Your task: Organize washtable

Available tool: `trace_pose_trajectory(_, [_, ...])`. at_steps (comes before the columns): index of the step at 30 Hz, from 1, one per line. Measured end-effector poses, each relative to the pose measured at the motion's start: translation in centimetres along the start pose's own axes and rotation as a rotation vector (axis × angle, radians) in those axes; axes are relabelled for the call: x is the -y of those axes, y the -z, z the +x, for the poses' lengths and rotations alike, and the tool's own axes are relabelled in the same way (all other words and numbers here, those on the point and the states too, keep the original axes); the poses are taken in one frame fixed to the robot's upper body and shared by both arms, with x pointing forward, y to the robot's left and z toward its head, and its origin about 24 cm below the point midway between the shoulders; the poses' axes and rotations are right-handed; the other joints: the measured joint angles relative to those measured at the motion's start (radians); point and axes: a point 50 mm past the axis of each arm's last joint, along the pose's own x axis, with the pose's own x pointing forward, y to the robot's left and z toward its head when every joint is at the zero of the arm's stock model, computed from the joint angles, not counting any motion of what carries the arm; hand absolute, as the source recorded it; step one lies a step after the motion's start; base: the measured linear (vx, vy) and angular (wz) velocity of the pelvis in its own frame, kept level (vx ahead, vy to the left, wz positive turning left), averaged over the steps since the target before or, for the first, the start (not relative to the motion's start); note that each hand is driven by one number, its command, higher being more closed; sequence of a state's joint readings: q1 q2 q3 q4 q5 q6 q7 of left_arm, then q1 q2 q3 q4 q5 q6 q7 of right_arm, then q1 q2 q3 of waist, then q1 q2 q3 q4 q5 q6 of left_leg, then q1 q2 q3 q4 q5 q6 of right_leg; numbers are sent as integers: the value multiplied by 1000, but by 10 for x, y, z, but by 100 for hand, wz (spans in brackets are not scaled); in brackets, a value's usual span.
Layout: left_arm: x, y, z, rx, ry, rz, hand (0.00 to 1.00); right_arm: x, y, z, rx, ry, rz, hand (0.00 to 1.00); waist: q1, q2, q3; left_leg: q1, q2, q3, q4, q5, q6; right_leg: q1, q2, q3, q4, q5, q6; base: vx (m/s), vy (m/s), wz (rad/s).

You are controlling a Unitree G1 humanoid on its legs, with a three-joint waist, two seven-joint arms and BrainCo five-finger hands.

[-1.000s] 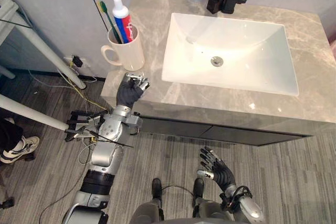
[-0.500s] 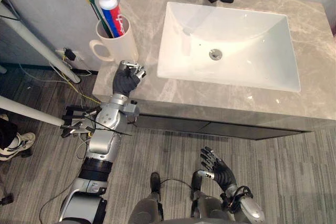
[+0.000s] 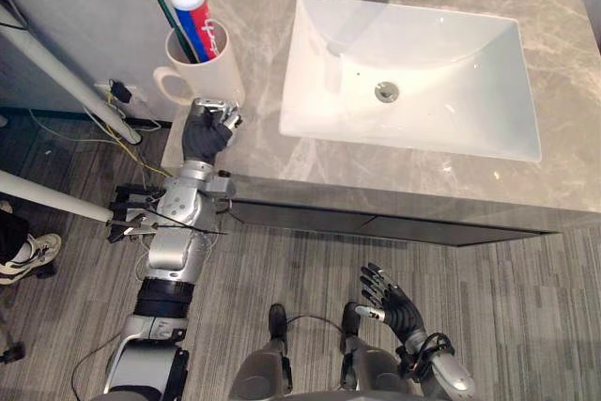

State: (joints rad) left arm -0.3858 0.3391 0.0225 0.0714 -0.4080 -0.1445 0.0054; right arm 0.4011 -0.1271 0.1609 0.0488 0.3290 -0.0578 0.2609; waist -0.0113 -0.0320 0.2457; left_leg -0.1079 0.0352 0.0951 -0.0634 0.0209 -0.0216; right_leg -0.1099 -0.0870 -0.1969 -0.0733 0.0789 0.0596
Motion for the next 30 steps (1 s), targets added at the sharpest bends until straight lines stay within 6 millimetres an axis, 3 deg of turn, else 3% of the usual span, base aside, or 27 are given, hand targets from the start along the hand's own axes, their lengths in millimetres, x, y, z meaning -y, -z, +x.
trace_pose_trajectory(4, [-9,0,-4,4,-37,3,100,0,0,0,-1,0,-6,0,0,0,0,1,0,2,1,0,0,0,0,2,0,0,0,0,0,0])
trace_pose_trajectory(16, [-11,-4,-2,26,-62,2,100,0,0,0,-1,1,-8,0,1,0,15,2,0,3,2,0,0,1,0,3,1,0,0,0,0,0])
trace_pose_trajectory(30, [-3,-21,31,87,-72,-8,100,-1,0,0,-1,-5,-9,0,0,-12,57,0,1,14,11,-5,-1,-1,-1,8,4,0,0,0,0,0])
